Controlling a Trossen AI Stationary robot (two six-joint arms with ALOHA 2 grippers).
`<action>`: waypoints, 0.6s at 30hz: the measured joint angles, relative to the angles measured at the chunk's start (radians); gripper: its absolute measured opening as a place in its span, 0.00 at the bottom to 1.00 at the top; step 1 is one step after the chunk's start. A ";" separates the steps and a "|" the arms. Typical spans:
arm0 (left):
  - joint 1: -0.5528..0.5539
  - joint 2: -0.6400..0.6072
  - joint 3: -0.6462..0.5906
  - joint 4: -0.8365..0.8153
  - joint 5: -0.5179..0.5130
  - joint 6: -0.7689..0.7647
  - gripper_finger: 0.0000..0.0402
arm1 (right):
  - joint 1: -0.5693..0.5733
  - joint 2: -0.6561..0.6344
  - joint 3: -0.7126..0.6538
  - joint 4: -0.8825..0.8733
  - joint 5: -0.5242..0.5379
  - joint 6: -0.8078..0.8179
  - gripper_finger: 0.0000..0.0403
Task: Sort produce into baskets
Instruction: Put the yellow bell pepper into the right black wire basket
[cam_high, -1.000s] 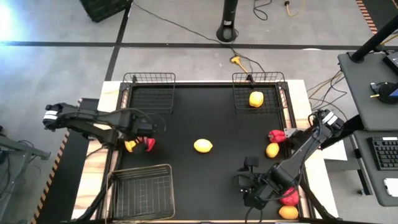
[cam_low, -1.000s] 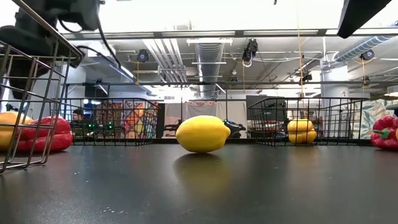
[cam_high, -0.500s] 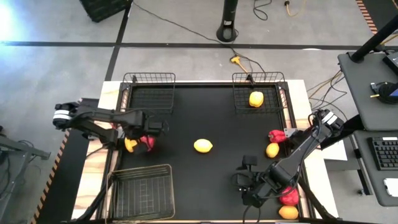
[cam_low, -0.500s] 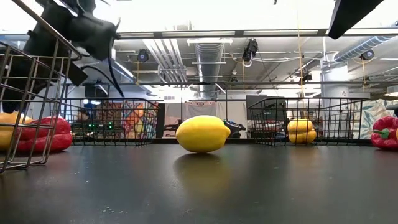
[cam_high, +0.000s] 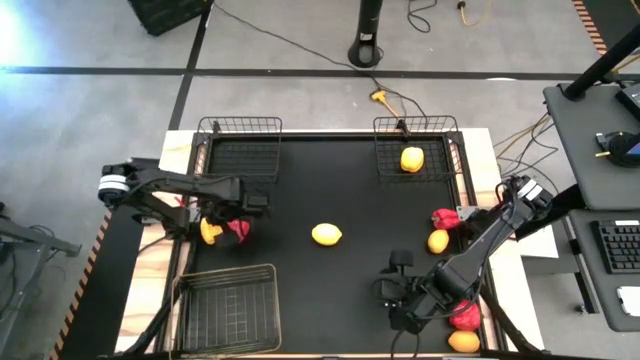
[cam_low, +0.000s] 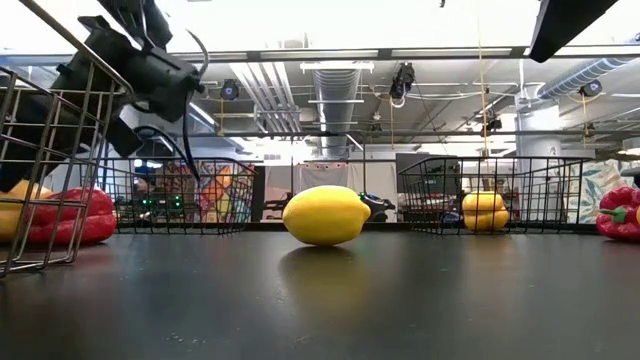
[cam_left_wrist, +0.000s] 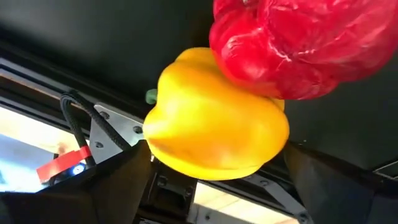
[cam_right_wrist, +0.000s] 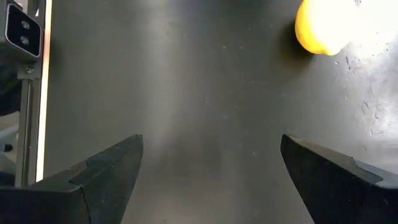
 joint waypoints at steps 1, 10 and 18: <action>0.000 0.015 0.000 0.000 0.000 0.007 0.87 | 0.000 0.000 0.000 0.001 0.000 0.006 0.93; 0.000 0.159 0.002 -0.022 0.009 0.073 0.87 | 0.016 0.000 0.000 0.016 0.000 0.038 0.93; 0.000 0.258 0.003 -0.011 -0.009 0.070 0.91 | 0.027 0.000 0.000 0.016 0.000 0.072 0.93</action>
